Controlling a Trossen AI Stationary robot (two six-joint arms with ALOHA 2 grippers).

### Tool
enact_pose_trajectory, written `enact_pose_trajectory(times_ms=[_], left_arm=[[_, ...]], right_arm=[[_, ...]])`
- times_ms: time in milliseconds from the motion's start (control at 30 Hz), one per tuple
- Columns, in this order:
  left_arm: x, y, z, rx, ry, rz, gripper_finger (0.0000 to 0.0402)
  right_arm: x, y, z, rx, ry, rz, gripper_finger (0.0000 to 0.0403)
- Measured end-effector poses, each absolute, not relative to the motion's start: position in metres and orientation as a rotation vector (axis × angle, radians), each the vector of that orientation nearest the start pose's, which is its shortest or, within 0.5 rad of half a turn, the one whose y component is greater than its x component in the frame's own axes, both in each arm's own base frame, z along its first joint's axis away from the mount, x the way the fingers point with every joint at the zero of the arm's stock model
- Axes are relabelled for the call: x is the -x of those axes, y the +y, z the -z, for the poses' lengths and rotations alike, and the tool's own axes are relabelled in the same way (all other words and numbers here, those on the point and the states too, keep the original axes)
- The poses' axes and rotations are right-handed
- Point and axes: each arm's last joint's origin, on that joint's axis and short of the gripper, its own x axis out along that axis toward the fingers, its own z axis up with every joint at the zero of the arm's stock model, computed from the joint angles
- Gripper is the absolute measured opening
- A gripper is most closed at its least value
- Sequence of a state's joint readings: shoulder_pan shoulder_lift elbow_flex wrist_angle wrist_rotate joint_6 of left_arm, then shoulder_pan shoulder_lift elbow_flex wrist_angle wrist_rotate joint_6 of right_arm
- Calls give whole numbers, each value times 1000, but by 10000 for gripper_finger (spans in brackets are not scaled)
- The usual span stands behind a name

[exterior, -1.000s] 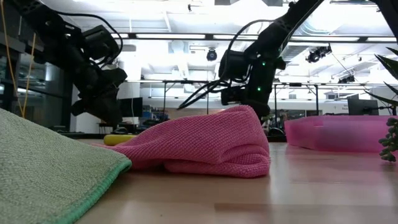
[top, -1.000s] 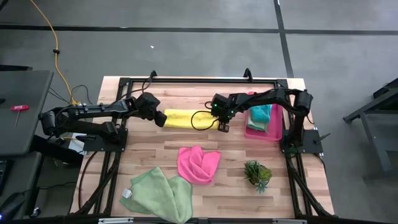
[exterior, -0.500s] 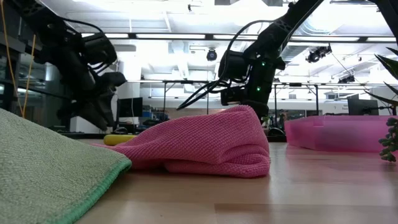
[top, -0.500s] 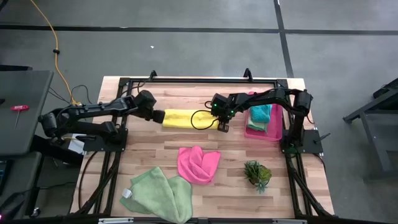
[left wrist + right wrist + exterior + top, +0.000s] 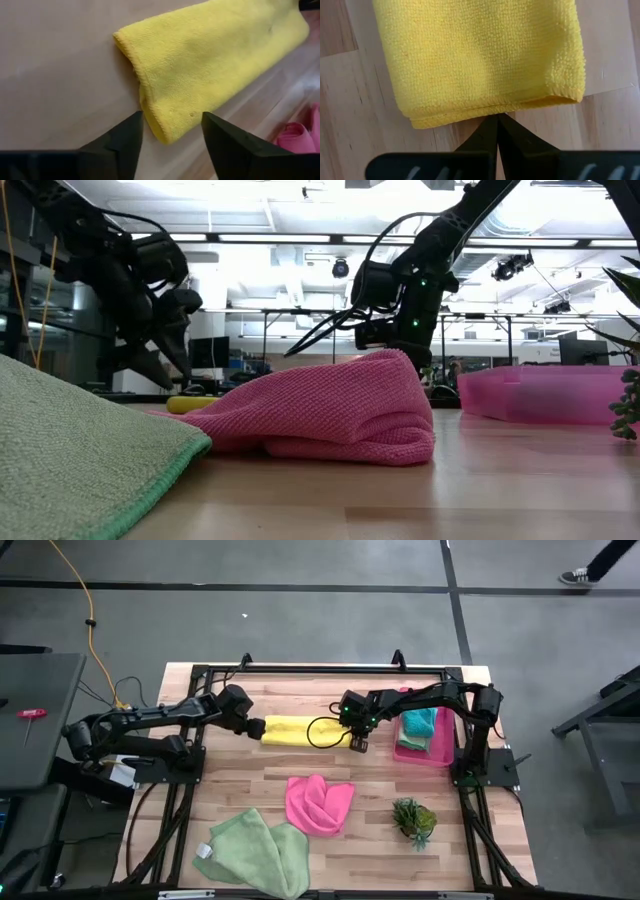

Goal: Fold microfiber towels
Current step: Fold the yellow microfiber cloth

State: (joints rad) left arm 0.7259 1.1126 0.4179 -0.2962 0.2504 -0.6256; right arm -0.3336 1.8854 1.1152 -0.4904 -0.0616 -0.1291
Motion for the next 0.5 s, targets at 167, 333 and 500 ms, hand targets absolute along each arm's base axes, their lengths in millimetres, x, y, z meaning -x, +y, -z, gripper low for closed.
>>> enact_pose_trajectory(times_ms=[167,333,500], left_arm=[[-143,119,-145,1055,732,-767,238],[-153,125,-134,1105,723,-739,248],[-160,131,-124,1180,696,-727,248]], right_arm=[[-330,-113,-135,-158,1248,169,0],[-330,-113,-135,-158,1247,168,0],[-330,-112,-135,-160,1247,169,0]])
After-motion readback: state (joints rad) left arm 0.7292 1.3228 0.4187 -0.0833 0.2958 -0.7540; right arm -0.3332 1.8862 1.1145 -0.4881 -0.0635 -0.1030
